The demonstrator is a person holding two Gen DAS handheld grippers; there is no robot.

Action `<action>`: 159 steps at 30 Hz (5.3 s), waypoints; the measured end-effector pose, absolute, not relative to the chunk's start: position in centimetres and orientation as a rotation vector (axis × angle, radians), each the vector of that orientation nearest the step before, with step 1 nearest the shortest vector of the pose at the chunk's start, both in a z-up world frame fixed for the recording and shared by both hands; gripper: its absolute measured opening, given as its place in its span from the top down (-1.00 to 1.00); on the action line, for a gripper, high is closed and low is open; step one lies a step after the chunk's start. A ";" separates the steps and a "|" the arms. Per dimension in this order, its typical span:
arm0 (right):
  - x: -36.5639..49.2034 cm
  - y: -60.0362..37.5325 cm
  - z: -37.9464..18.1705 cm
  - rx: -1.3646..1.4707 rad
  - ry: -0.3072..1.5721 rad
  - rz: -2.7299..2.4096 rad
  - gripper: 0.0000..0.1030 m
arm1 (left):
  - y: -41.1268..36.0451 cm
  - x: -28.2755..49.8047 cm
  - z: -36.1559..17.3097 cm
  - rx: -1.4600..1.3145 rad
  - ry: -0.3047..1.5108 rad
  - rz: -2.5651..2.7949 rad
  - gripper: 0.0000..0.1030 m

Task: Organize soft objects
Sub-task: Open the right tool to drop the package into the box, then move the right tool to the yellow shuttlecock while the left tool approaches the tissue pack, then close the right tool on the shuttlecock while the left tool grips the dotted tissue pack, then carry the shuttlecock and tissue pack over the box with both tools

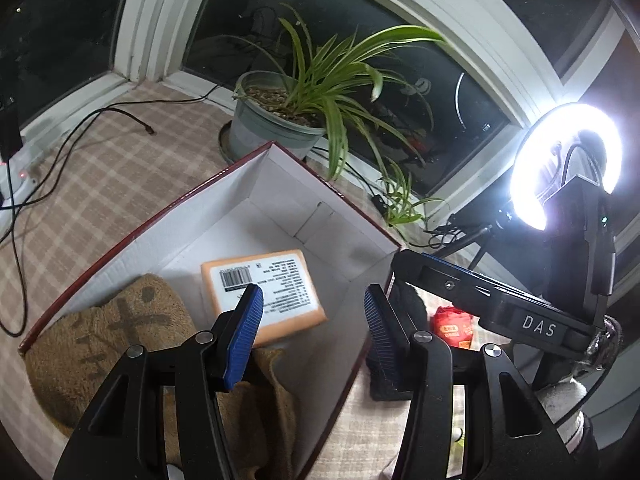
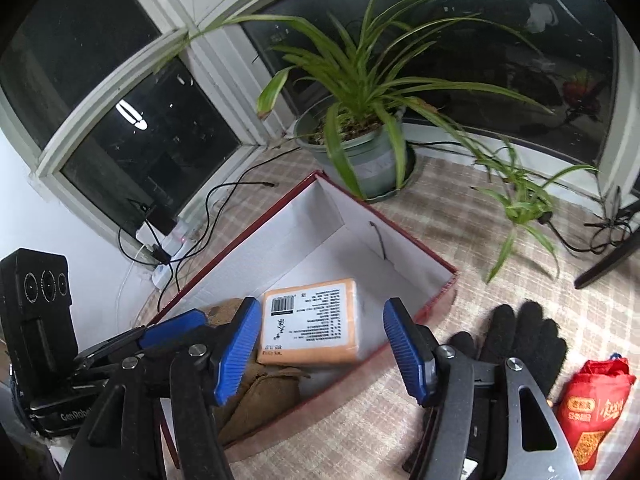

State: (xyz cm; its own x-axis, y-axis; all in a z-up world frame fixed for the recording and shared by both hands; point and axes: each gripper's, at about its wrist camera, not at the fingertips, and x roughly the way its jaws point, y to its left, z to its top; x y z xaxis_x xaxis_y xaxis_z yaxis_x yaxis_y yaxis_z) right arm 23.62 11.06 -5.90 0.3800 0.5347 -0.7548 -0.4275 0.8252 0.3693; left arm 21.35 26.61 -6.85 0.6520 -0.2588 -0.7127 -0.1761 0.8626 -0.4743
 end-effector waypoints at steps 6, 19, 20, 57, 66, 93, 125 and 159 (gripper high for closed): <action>21.7 7.4 -4.7 0.148 0.980 0.583 -0.22 | 25.7 20.0 -5.8 -0.543 0.858 -0.097 0.02; 13.5 -3.8 -2.1 0.202 0.882 0.460 -0.51 | 20.4 17.3 -6.2 -0.508 0.914 -0.240 -0.04; 12.9 -4.5 -2.1 0.212 0.880 0.454 -0.52 | 19.7 17.1 -6.3 -0.499 0.926 -0.255 -0.06; 3.5 -9.9 -12.6 -0.268 1.168 0.415 -0.52 | 1.7 9.5 -14.1 0.142 1.091 -0.578 -0.46; 3.9 -9.0 -14.6 -0.417 1.215 0.452 -0.52 | -0.1 9.3 -16.9 0.309 1.084 -0.525 -0.49; 7.3 -7.9 -19.3 -0.522 1.376 0.495 0.34 | 0.5 12.0 -18.6 0.183 1.114 -0.498 -0.45; 4.9 -7.5 -7.5 -0.255 1.091 0.491 0.41 | 6.4 10.9 -10.0 0.040 0.957 -0.445 -0.43; 16.5 10.9 -0.1 -0.296 0.818 0.633 0.41 | 24.4 16.1 -4.2 -0.130 0.798 -0.086 -0.43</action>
State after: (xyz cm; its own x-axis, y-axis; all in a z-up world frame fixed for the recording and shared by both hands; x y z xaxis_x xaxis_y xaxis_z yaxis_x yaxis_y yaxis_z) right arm 16.52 10.89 -0.07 0.5147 0.4081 -0.7540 -0.6274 0.7786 -0.0069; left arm 16.14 24.43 -4.17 0.6951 -0.1259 -0.7078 0.0276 0.9885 -0.1487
